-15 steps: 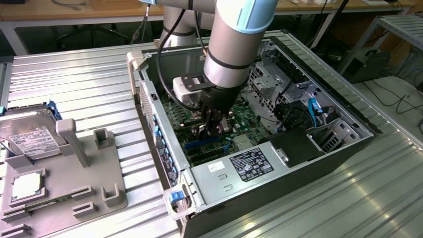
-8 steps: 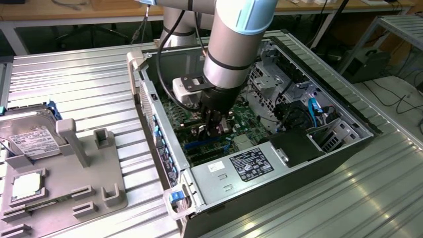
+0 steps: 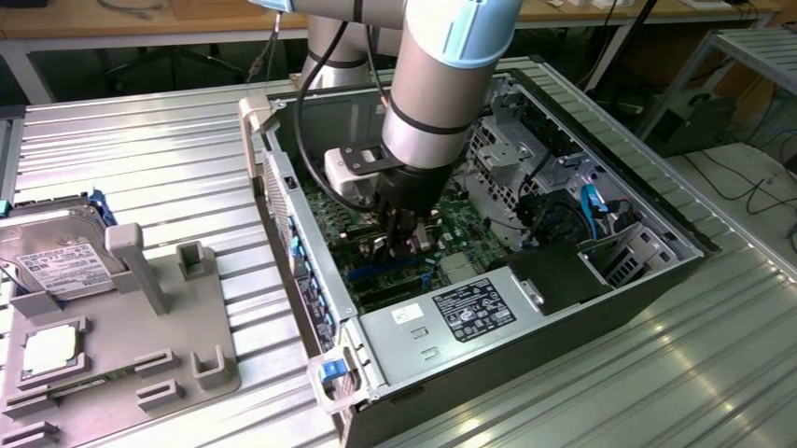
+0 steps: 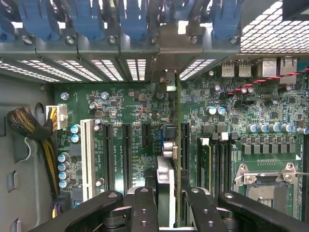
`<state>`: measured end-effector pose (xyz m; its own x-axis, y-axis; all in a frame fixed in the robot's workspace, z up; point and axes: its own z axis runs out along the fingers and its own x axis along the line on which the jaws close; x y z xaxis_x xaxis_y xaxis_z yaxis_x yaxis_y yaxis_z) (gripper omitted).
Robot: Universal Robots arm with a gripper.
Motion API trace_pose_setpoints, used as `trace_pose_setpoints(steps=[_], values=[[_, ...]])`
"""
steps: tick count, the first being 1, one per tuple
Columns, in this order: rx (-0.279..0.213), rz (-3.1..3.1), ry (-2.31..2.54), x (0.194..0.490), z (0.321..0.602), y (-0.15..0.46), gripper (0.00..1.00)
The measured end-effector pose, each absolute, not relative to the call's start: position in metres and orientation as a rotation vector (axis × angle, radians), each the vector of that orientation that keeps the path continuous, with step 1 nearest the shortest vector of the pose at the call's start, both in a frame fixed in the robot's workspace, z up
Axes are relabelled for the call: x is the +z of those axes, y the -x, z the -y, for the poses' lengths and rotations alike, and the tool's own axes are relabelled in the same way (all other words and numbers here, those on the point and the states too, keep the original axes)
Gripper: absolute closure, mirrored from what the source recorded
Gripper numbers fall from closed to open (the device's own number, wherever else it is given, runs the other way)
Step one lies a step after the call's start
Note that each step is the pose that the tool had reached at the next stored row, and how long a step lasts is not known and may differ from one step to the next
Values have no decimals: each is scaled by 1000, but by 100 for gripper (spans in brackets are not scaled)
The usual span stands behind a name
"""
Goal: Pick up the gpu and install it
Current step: 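Insert the gpu into the slot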
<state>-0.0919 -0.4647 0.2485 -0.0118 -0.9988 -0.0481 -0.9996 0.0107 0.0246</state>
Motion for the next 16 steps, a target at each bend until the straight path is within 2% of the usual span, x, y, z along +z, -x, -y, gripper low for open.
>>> trace_pose_setpoints(steps=[16], values=[[81, -2222, 2197, 247, 465, 93, 72]])
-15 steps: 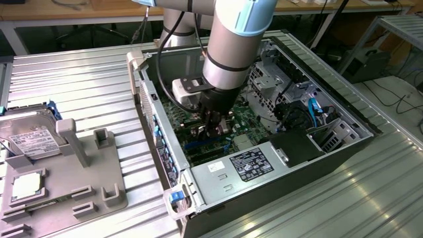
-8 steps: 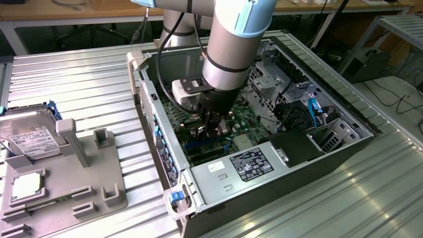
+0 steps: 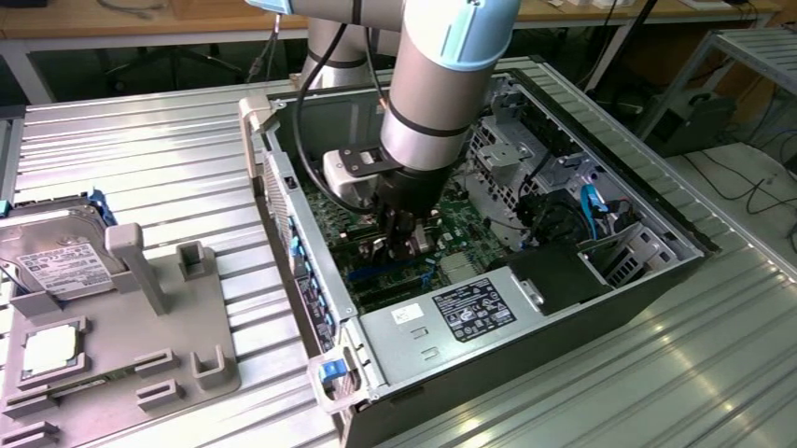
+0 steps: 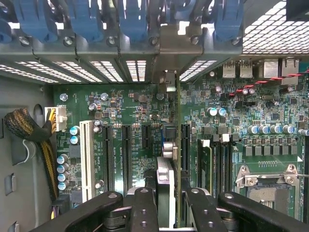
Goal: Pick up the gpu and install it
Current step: 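Insert the gpu into the slot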
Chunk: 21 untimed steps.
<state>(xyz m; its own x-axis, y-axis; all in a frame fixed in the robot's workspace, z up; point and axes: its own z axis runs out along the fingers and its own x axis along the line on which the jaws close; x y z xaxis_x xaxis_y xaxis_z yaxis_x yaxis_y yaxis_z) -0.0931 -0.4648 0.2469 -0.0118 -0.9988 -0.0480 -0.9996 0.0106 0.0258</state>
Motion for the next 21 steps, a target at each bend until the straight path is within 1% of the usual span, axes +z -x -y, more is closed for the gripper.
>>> trace_pose_setpoints(steps=[21], values=[[95, -2228, 2202, 246, 465, 96, 72]])
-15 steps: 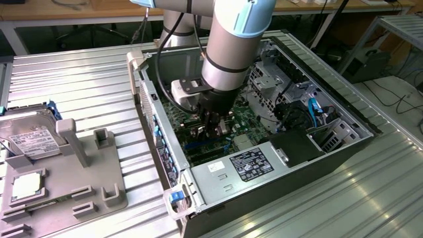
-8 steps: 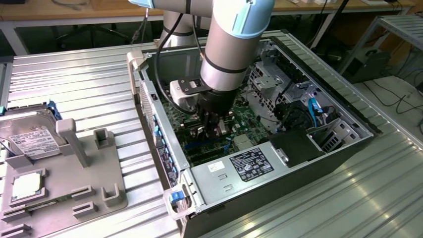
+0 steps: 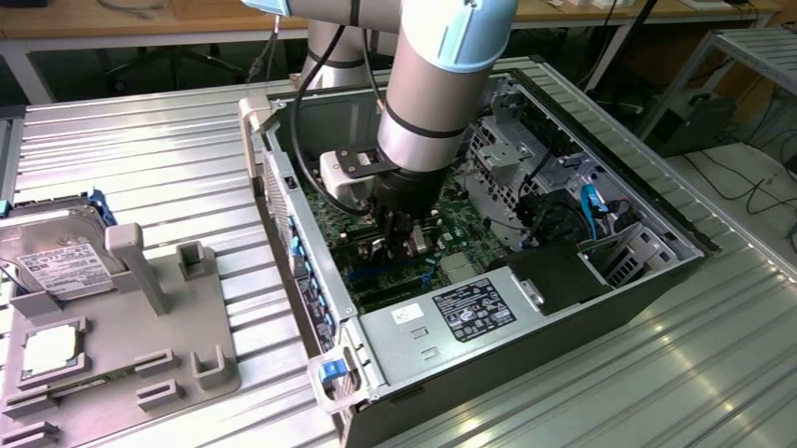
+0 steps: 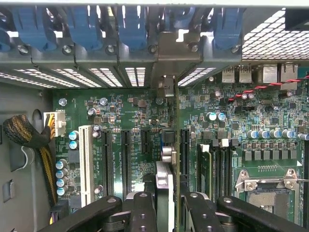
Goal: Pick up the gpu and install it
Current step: 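Insert the gpu into the slot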
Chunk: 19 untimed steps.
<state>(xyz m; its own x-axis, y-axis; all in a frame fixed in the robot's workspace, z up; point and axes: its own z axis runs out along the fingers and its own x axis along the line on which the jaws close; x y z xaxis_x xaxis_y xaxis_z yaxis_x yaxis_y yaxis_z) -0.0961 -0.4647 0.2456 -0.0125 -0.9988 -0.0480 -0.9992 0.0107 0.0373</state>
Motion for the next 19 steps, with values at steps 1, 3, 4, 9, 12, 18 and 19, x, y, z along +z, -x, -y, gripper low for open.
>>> trace_pose_setpoints(steps=[1, 3, 4, 9, 12, 18, 19], values=[[98, -2229, 2203, 246, 465, 96, 72], [102, -2231, 2205, 246, 465, 96, 72], [102, -2231, 2205, 246, 465, 96, 72], [102, -2230, 2206, 246, 465, 96, 72], [102, -2227, 2209, 246, 465, 96, 72], [102, -2218, 2219, 246, 465, 96, 72], [102, -2217, 2220, 246, 465, 96, 72]])
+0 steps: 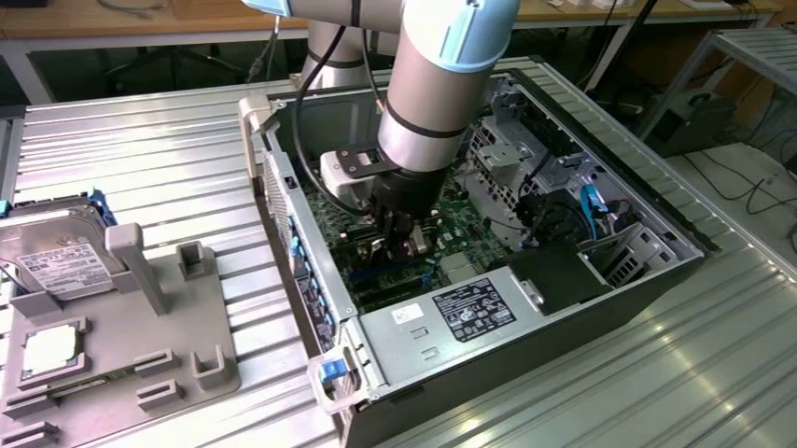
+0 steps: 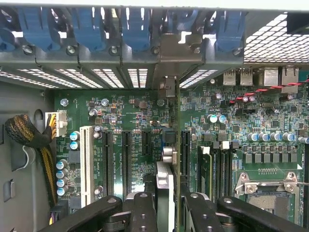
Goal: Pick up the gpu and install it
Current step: 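Insert the gpu into the slot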
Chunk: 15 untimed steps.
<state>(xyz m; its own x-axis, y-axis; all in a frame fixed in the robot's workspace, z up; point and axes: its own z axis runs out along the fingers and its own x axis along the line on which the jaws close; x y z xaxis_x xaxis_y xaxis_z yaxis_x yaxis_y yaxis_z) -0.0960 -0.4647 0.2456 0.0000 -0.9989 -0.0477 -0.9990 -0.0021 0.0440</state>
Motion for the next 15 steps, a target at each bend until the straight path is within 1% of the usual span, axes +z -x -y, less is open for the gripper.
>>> trace_pose_setpoints(steps=[15], values=[[102, -2217, 2220, 245, 466, 96, 72]])
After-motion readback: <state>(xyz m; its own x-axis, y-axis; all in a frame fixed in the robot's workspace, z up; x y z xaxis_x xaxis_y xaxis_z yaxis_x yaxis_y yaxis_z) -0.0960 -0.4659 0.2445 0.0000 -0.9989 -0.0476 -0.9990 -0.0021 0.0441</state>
